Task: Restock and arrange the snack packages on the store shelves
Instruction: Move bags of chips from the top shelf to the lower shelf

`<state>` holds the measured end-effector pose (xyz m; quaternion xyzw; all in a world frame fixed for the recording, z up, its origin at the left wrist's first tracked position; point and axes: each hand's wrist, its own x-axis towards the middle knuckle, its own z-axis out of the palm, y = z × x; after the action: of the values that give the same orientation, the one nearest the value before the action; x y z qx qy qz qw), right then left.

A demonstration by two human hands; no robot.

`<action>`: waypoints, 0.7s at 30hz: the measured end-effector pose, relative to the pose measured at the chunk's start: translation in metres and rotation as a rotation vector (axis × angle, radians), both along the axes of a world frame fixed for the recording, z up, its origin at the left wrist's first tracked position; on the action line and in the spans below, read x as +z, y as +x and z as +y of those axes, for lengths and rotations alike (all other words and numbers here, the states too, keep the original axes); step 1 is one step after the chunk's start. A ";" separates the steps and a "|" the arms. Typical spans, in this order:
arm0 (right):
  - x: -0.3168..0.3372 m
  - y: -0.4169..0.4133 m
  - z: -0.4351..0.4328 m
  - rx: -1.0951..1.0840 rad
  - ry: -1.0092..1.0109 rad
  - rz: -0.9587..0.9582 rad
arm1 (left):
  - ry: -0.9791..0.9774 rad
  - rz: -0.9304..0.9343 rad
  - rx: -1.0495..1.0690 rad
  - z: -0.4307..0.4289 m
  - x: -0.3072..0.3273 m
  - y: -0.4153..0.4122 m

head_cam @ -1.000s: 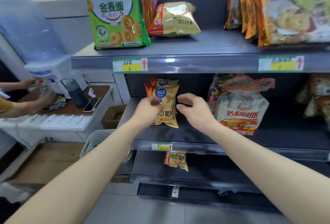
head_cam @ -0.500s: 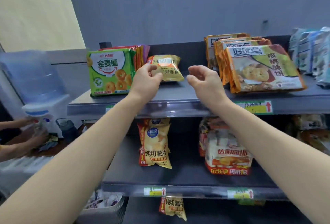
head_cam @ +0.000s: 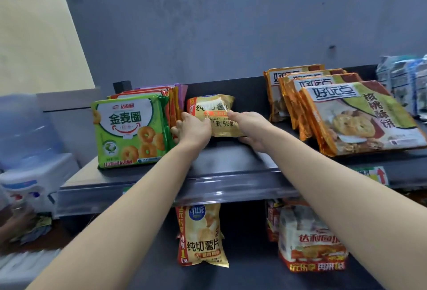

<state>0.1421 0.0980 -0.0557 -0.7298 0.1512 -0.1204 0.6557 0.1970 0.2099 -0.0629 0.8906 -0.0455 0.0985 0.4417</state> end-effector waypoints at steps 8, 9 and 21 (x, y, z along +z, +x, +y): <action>0.005 -0.008 -0.012 -0.091 0.143 -0.066 | -0.363 0.112 -0.170 -0.009 0.001 0.006; 0.005 -0.011 -0.014 -0.096 0.136 -0.082 | -0.384 0.094 -0.189 -0.011 0.002 0.004; 0.007 -0.079 -0.019 -0.019 0.038 -0.364 | -0.504 -0.135 -0.307 0.002 0.023 -0.091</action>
<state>0.0626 0.0795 -0.0491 -0.6822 0.0393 -0.2537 0.6846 0.1060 0.2120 -0.0403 0.7270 -0.1829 0.0978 0.6545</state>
